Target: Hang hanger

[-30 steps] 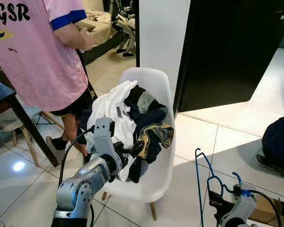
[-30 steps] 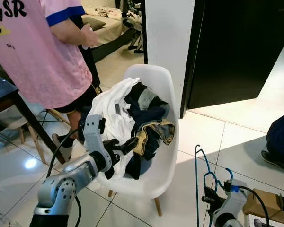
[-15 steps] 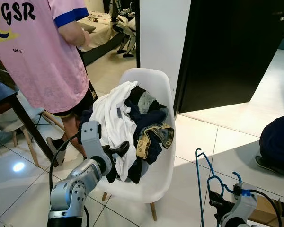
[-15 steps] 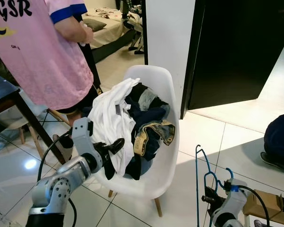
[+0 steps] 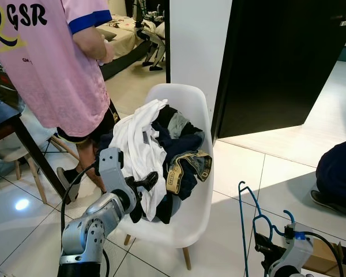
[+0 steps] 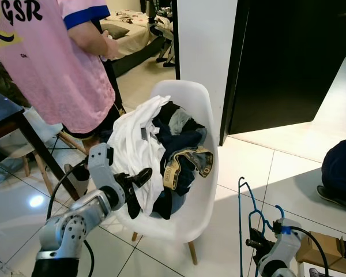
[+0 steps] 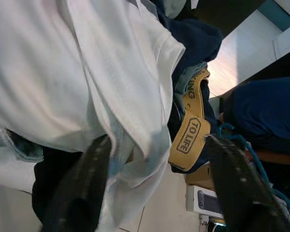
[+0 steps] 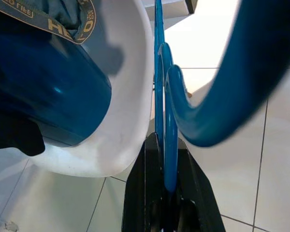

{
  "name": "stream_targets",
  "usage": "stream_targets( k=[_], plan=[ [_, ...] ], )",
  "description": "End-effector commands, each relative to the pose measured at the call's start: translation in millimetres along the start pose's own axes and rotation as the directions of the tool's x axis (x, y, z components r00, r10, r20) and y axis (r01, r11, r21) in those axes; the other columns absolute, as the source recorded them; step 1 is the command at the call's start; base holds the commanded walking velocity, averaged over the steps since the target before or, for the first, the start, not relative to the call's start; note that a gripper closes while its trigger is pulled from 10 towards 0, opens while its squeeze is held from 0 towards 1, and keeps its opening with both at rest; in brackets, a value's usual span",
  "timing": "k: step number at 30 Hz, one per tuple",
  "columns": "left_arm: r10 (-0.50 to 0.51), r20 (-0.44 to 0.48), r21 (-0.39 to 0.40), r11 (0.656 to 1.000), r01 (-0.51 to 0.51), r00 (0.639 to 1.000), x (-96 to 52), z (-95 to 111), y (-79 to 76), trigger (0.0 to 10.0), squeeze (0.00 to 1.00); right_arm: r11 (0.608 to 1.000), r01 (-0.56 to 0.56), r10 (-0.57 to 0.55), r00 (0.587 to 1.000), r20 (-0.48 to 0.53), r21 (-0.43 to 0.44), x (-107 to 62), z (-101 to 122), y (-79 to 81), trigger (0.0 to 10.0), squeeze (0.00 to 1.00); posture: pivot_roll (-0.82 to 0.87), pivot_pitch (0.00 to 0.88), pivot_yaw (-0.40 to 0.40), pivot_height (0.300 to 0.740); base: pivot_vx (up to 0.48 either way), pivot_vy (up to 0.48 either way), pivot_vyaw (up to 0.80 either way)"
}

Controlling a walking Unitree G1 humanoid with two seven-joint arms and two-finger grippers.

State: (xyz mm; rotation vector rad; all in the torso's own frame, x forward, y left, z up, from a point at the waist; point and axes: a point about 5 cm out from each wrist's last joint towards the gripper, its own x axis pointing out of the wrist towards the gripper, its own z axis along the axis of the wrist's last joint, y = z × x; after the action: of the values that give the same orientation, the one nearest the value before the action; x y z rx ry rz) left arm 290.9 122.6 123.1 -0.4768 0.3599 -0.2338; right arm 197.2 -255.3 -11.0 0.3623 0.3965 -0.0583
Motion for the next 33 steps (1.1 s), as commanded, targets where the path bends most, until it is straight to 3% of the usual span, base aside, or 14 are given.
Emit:
stream_targets(
  k=[1,22,30,33],
  plan=[
    [0.005,-0.014,-0.005,1.000,-0.005,1.000,1.2,-4,2.0,0.0,0.00,1.000,0.002,-0.001,1.000,-0.015,0.019,-0.9,-5,1.4,10.0,0.00,-0.02,0.000,0.036,0.740,0.000,0.000,0.00],
    [0.027,-0.045,0.004,1.000,-0.027,0.999,2.7,-7,7.8,0.0,0.00,1.000,0.008,-0.007,1.000,-0.017,0.023,-1.7,-6,-0.7,10.0,0.00,-0.03,0.000,0.039,0.740,0.000,0.000,0.00],
    [0.065,0.045,0.044,0.997,-0.067,0.997,6.7,12,14.7,0.0,0.00,1.000,0.012,-0.012,1.000,-0.020,0.026,-0.2,-7,-1.9,10.0,0.00,-0.03,0.000,0.040,0.740,0.000,0.000,0.00],
    [0.064,0.075,0.094,0.993,-0.071,0.995,6.8,17,13.9,0.0,0.00,1.000,0.013,-0.012,1.000,-0.020,0.026,0.1,-7,-2.0,10.0,0.00,-0.03,0.000,0.039,0.740,0.000,0.000,0.00]
  ],
)
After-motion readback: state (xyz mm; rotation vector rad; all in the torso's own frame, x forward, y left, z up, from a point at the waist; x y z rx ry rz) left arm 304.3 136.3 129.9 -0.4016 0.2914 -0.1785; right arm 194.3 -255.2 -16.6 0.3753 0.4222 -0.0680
